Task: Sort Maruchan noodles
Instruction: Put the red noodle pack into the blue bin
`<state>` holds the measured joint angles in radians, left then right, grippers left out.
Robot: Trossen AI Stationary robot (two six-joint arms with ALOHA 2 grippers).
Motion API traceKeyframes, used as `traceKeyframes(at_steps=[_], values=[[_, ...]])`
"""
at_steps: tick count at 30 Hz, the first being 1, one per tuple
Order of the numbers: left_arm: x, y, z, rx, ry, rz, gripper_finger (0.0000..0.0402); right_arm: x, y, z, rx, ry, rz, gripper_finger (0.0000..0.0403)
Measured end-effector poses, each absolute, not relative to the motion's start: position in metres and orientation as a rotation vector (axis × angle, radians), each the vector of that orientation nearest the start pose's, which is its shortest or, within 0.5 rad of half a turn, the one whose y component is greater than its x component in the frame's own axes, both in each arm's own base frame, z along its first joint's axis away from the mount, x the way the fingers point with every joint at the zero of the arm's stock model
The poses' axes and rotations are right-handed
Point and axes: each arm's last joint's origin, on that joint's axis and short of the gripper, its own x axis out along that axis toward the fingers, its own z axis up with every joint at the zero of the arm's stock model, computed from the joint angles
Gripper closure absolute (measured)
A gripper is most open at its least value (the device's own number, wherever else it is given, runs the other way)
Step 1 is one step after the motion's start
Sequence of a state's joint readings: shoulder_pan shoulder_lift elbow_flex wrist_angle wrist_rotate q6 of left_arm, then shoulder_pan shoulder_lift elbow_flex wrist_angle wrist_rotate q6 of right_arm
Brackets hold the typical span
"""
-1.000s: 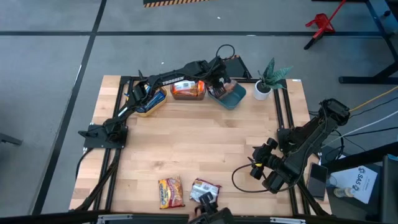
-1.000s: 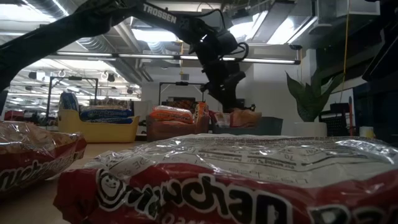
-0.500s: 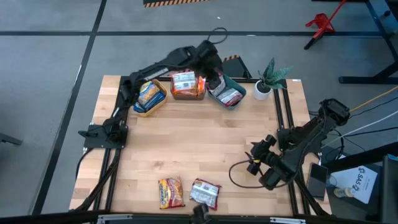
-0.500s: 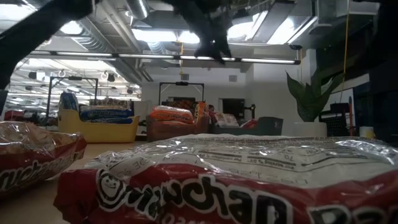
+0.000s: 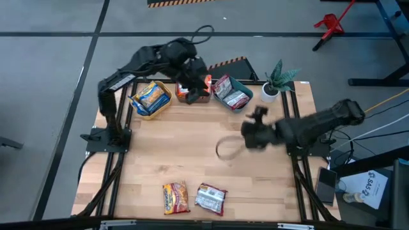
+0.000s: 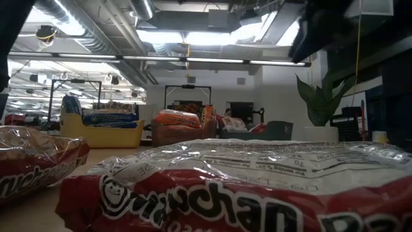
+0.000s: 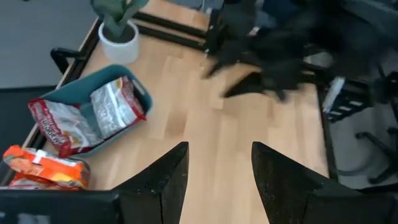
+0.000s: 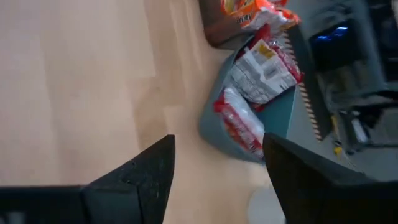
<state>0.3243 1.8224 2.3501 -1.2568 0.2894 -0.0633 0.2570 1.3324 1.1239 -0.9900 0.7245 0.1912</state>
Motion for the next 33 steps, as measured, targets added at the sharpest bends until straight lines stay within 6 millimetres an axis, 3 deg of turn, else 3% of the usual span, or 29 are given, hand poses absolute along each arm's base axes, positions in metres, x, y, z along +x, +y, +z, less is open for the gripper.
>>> traceKeyframes(at_steps=[6, 10, 14, 23, 33], values=[[0.303, 0.071, 0.489, -0.249, 0.672, 0.038, 0.0233, 0.233, -0.046, 0.298, -0.468, 1.070, -0.357, 0.0171], [0.296, 0.059, 0.495, -0.232, 0.664, 0.075, 0.0233, 0.226, -0.081, 0.287, -0.416, 1.069, -0.157, 0.0171], [0.295, 0.054, 0.495, -0.207, 0.671, 0.106, 0.0233, 0.228, -0.109, 0.264, -0.446, 1.108, -0.132, 0.0171], [0.292, 0.060, 0.495, -0.196, 0.673, 0.164, 0.0233, 0.244, -0.139, 0.232, -0.536, 1.144, -0.032, 0.0171], [0.289, 0.074, 0.495, -0.209, 0.669, 0.218, 0.0233, 0.258, -0.150, 0.203, -0.585, 1.221, 0.027, 0.0171]])
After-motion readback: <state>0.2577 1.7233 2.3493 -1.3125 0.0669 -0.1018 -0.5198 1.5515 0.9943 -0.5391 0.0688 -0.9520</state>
